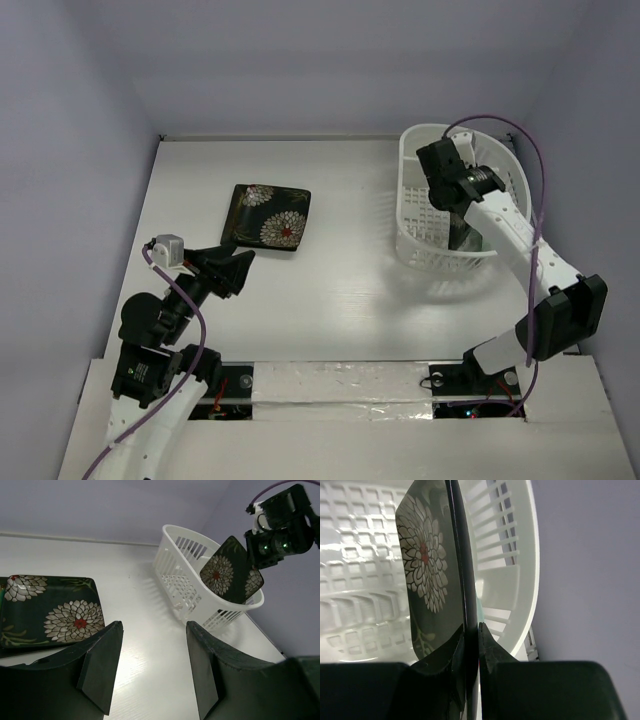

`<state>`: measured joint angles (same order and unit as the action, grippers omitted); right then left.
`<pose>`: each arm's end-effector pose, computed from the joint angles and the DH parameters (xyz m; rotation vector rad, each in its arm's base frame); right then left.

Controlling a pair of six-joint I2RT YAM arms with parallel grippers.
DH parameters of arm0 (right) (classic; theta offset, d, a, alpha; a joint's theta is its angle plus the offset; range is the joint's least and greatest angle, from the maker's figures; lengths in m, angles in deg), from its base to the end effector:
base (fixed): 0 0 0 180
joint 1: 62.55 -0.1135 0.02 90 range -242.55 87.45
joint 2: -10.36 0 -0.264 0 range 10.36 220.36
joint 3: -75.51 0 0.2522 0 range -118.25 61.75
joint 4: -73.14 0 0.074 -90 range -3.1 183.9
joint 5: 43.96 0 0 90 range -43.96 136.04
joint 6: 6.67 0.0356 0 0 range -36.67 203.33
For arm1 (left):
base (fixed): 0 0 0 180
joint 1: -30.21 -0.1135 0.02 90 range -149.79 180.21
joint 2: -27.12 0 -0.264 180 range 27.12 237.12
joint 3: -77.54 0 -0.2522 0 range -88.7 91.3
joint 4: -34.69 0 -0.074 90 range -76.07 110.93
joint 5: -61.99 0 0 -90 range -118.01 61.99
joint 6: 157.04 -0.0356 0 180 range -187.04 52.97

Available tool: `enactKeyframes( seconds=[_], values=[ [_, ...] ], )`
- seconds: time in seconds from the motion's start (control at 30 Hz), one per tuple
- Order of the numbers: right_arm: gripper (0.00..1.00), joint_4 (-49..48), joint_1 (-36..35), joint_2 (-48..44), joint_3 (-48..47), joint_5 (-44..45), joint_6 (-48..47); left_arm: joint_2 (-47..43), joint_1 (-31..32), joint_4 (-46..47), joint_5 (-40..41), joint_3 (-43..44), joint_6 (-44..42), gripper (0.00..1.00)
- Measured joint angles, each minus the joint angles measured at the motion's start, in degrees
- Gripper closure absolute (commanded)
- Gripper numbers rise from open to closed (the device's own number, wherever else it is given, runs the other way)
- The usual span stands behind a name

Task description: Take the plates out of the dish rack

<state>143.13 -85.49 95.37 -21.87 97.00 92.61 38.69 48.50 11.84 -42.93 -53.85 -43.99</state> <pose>0.2825 0.0895 0.3491 0.0413 2.2596 -0.8446 0.0615 -0.0300 0.3449 0.1714 1.3632 -0.7802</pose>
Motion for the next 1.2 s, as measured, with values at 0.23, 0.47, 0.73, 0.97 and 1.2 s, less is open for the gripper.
enactKeyframes(
  seconds=[0.23, 0.47, 0.73, 0.97, 1.2],
  values=[
    [1.0, 1.22, -2.73, -5.68, -8.52, 0.37, 0.66, 0.31, 0.0, 0.0, 0.0, 0.0, 0.0, 0.5],
    [1.0, 1.64, -6.43, -14.14, -14.58, 0.61, 1.57, 0.63, 0.0, 0.0, 0.0, 0.0, 0.0, 0.5],
    [1.0, -6.95, -10.51, -21.62, -9.4, -9.64, 5.16, 1.27, -0.09, 0.0, 0.0, 0.0, 0.02, 0.5],
    [1.0, -28.39, -15.74, -14.88, 1.42, -27.71, 15.89, 2.16, -0.42, 0.0, 0.04, 0.0, 0.02, 0.5],
    [1.0, -46.05, -19.67, 3.91, 4.98, -38.38, 29.4, 2.58, -0.42, -0.02, 0.17, 0.0, 0.02, 0.5]
  ],
)
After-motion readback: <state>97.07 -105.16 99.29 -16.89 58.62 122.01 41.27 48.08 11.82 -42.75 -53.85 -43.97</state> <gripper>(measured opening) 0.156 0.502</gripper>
